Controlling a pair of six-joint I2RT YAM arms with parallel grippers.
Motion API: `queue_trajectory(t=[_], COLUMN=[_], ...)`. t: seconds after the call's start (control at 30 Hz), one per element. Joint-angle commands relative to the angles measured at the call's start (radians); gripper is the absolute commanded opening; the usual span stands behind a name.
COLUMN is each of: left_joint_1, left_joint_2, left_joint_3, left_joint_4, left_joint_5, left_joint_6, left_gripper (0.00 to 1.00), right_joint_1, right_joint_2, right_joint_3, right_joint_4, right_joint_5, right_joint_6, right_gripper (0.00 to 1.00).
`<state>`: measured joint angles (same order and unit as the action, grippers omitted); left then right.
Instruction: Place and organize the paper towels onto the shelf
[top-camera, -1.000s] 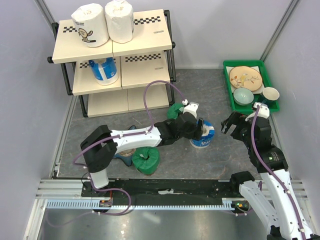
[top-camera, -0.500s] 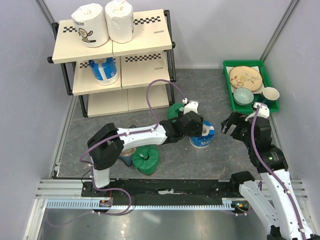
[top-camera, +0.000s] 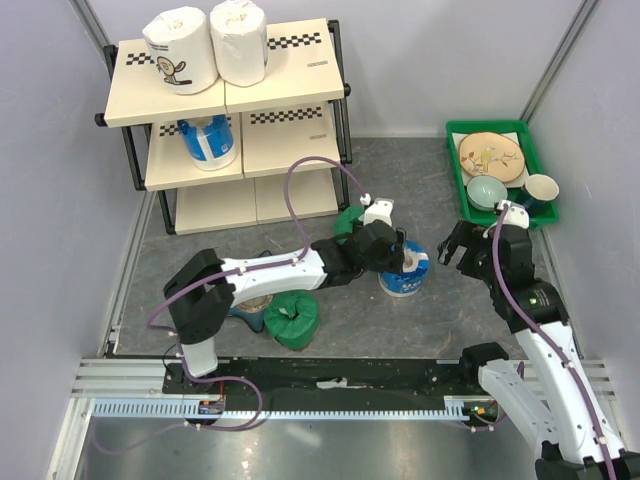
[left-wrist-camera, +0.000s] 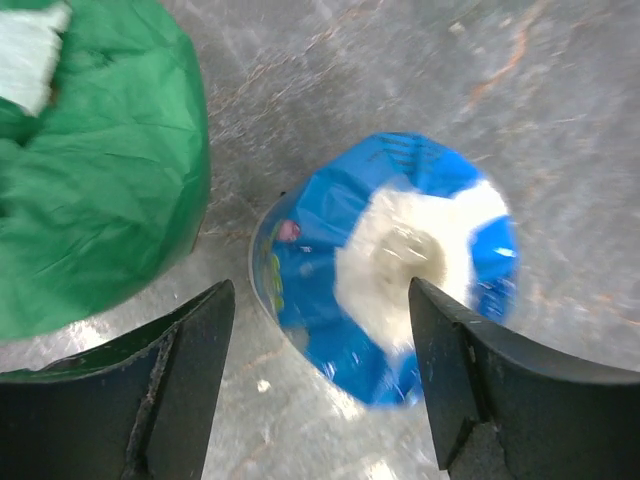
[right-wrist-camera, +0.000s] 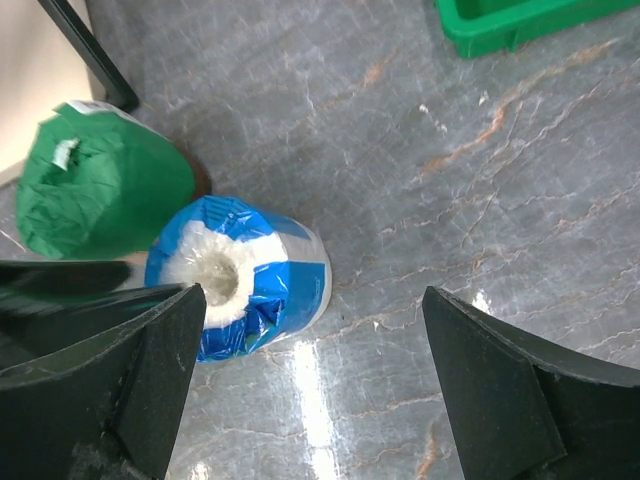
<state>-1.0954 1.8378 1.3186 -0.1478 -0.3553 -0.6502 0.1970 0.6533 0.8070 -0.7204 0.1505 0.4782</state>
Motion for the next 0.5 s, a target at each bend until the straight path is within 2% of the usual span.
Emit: queue_trajectory(t=[0.0, 0.17, 0.47], left_joint_1=[-0.004, -0.004, -0.004], left_joint_2=[-0.158, -0.271, -0.589], left_joint_3=[-0.01, -0.085, -0.294], left_joint_4=[0.051, 0.045, -0.028], left_joint_5=[0.021, 0.018, -0.088], left_joint_6=[0.004, -0.002, -0.026], left_gripper=[0.78, 0.79, 0.79], right_joint_1=[-0.001, -0.001, 0.001], right_joint_2=[0.051, 0.138, 0.242], right_joint_3=[0.018, 0.018, -0.018], right_joint_4=[0.029, 0.041, 0.073], right_joint_5=[-0.055, -0.132, -0.224], right_joint_6=[0.005, 0.01, -0.003], right_gripper=[0.98, 0.98, 0.96])
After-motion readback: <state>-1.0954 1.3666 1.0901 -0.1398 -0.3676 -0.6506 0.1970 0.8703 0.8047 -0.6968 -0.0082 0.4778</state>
